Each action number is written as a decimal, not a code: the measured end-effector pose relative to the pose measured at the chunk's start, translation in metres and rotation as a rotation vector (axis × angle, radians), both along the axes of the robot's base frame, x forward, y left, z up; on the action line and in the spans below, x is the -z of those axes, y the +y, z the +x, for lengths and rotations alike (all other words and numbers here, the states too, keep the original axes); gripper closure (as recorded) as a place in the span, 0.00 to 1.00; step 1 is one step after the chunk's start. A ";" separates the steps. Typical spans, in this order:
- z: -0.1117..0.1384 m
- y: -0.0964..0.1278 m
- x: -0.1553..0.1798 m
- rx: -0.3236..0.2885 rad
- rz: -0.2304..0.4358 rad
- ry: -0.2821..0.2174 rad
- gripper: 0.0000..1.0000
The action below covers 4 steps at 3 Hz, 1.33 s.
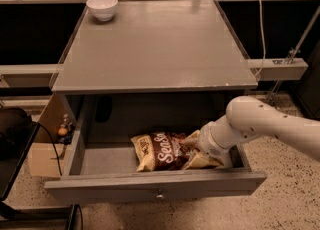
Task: Pick brown chip bag from top drawer and place on counter
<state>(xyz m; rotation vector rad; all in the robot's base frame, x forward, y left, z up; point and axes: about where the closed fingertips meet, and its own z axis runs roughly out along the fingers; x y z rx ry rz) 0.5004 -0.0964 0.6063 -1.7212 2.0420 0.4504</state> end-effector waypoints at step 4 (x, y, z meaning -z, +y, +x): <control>0.001 0.000 -0.001 0.000 -0.009 0.004 1.00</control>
Offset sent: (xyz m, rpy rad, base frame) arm 0.0012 -0.0003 -0.0011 -0.0087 0.0043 -0.0005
